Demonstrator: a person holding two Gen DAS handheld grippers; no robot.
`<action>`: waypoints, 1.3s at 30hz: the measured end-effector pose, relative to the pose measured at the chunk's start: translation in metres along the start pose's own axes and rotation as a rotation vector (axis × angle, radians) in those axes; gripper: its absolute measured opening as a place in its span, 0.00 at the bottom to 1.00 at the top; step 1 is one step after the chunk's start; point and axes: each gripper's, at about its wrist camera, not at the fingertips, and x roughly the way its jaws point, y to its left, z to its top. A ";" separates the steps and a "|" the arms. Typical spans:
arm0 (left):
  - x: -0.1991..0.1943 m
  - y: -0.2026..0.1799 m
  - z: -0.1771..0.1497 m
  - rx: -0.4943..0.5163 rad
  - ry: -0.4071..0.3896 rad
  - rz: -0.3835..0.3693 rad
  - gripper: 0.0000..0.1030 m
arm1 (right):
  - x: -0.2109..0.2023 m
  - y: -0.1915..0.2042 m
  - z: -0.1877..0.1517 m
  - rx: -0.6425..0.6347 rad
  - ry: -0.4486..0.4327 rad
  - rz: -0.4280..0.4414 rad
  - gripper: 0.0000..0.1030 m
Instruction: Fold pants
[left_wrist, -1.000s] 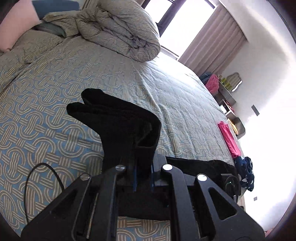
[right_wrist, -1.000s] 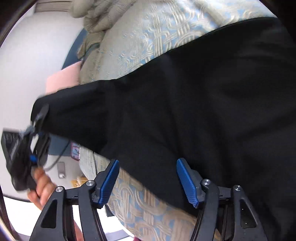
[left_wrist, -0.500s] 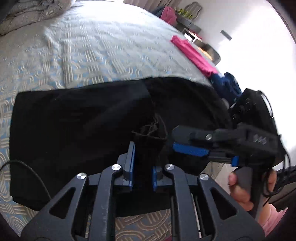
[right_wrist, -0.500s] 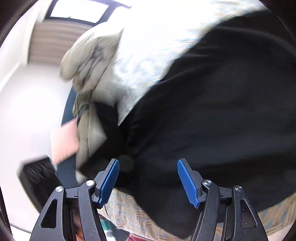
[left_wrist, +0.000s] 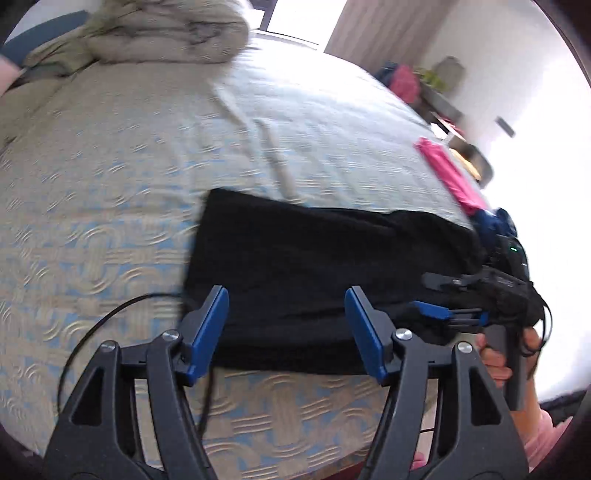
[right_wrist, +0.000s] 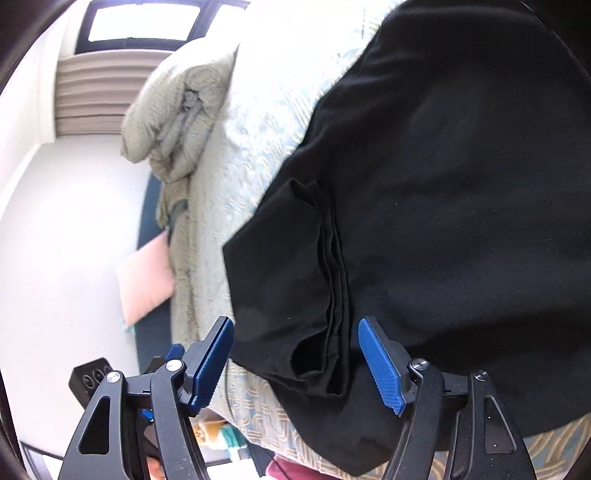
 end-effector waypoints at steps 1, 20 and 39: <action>0.002 0.012 -0.002 -0.039 0.009 0.021 0.65 | 0.001 0.001 0.001 -0.001 0.006 -0.019 0.70; 0.039 0.057 -0.043 -0.081 0.150 0.051 0.65 | 0.036 0.016 0.018 -0.027 0.058 -0.020 0.72; 0.045 0.041 -0.029 -0.040 0.149 0.070 0.65 | 0.036 0.104 -0.019 -0.456 -0.100 -0.534 0.06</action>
